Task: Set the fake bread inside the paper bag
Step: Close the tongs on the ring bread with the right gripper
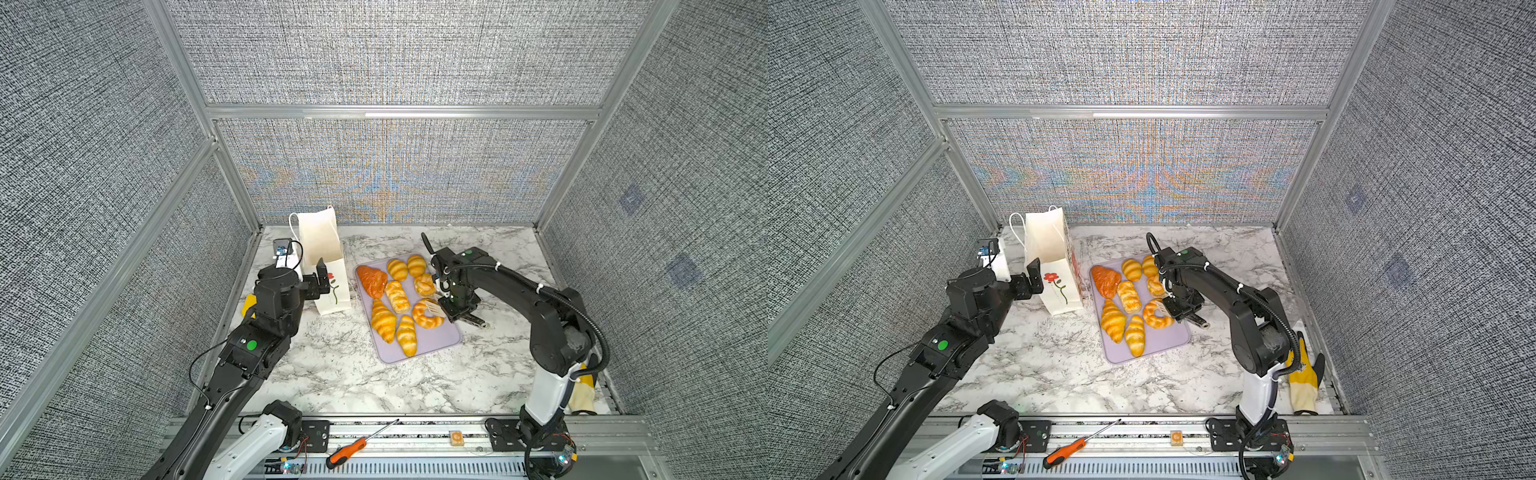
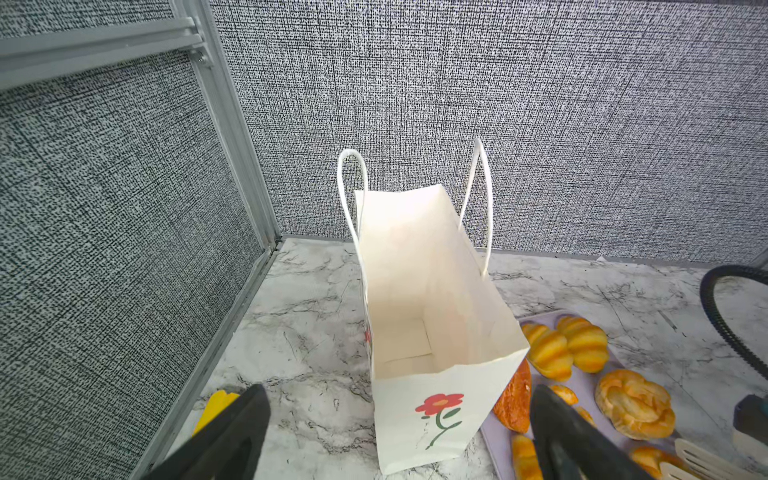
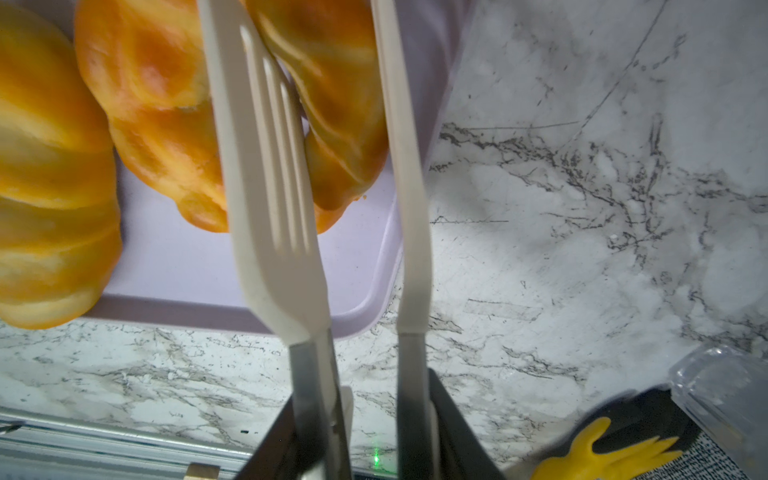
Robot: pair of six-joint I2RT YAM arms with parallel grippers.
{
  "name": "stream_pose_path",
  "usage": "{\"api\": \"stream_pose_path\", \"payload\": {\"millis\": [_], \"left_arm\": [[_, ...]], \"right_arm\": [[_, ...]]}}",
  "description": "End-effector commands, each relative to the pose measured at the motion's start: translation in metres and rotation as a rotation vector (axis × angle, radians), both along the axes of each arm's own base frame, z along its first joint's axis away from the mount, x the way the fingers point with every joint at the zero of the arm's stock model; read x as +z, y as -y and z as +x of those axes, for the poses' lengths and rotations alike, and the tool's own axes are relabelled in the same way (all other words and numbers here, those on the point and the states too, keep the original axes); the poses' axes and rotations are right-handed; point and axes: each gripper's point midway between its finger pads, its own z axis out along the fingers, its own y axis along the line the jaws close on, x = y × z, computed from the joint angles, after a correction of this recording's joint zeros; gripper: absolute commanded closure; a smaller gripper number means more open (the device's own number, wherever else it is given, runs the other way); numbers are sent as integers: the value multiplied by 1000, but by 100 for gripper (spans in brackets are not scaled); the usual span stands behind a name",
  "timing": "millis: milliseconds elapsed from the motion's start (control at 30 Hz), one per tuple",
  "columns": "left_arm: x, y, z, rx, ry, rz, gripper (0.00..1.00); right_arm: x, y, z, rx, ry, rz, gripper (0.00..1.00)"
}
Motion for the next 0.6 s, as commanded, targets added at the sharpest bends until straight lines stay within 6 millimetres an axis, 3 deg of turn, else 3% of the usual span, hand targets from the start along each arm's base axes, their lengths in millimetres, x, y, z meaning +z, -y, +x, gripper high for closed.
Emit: {"api": "stream_pose_path", "payload": {"millis": [0, 567], "left_arm": [[1, 0, 1, -2, 4, -9, 1], [3, -4, 3, 5, 3, -31, 1]], "right_arm": [[3, 3, -3, 13, -11, -19, 65], [18, -8, -1, 30, 25, 61, 72]]}}
